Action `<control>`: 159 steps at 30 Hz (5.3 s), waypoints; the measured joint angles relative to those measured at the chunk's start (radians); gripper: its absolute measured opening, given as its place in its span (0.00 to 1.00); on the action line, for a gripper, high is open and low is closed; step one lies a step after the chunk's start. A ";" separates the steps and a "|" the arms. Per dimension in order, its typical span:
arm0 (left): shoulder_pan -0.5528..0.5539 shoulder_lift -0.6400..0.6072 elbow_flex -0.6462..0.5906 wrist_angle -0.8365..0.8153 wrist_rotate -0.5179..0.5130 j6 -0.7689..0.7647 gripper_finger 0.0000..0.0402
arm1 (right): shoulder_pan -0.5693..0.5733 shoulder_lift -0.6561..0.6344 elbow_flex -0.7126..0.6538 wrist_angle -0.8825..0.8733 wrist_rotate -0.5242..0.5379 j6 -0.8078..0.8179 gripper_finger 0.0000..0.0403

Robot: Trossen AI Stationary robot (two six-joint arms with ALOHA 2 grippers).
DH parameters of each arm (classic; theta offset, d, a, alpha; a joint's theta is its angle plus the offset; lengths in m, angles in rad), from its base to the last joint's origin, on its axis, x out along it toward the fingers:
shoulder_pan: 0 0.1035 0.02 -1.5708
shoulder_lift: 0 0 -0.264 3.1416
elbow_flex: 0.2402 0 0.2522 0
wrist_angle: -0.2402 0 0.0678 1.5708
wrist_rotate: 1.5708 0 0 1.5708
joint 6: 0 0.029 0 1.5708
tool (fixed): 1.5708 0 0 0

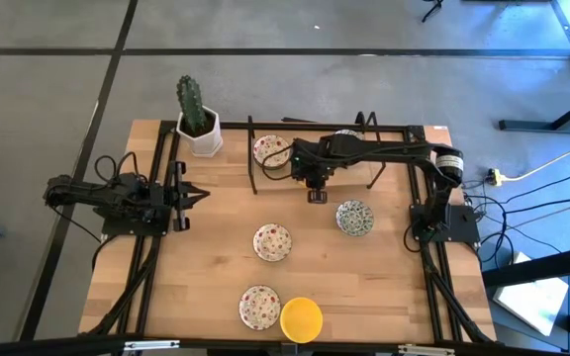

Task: Pick & Place Mini bowls
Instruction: Stack the yellow bowl on the yellow bowl on the shelf, then stack the blue patterned bowl on the blue patterned bowl on the shelf

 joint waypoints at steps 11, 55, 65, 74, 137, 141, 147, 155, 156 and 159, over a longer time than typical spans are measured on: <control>0.000 0.000 0.000 0.000 0.000 0.000 0.01 | 0.000 0.000 0.020 -0.018 0.008 -0.004 0.29; 0.000 0.000 0.000 -0.016 -0.004 0.008 0.01 | 0.314 -0.392 -0.134 0.147 -0.144 0.012 0.01; 0.000 0.000 0.000 -0.015 -0.007 0.008 0.02 | 0.356 -0.985 -0.702 0.618 -0.146 0.091 0.01; 0.000 0.000 0.000 0.001 -0.007 0.008 0.01 | 0.377 -1.259 -1.148 1.106 -0.121 0.082 0.01; 0.000 0.005 0.000 0.003 -0.083 -0.053 0.02 | 0.507 -0.903 -0.715 -0.064 0.324 0.885 0.01; 0.000 0.005 0.000 0.003 -0.082 -0.053 0.02 | 0.507 -0.835 -0.668 -0.070 0.269 0.887 0.02; 0.000 0.005 0.000 0.002 -0.079 -0.053 0.01 | 0.502 -0.754 -0.656 -0.085 0.219 0.940 0.08; 0.000 0.005 0.000 0.001 -0.079 -0.060 0.02 | 0.493 -0.637 -0.656 -0.114 0.152 0.957 0.27; 0.000 0.005 0.000 0.001 -0.079 -0.060 0.01 | 0.490 -0.626 -0.656 -0.114 0.157 0.949 0.30; 0.000 0.005 0.000 0.001 -0.079 -0.058 0.01 | 0.468 -0.602 -0.656 -0.115 0.167 0.943 0.40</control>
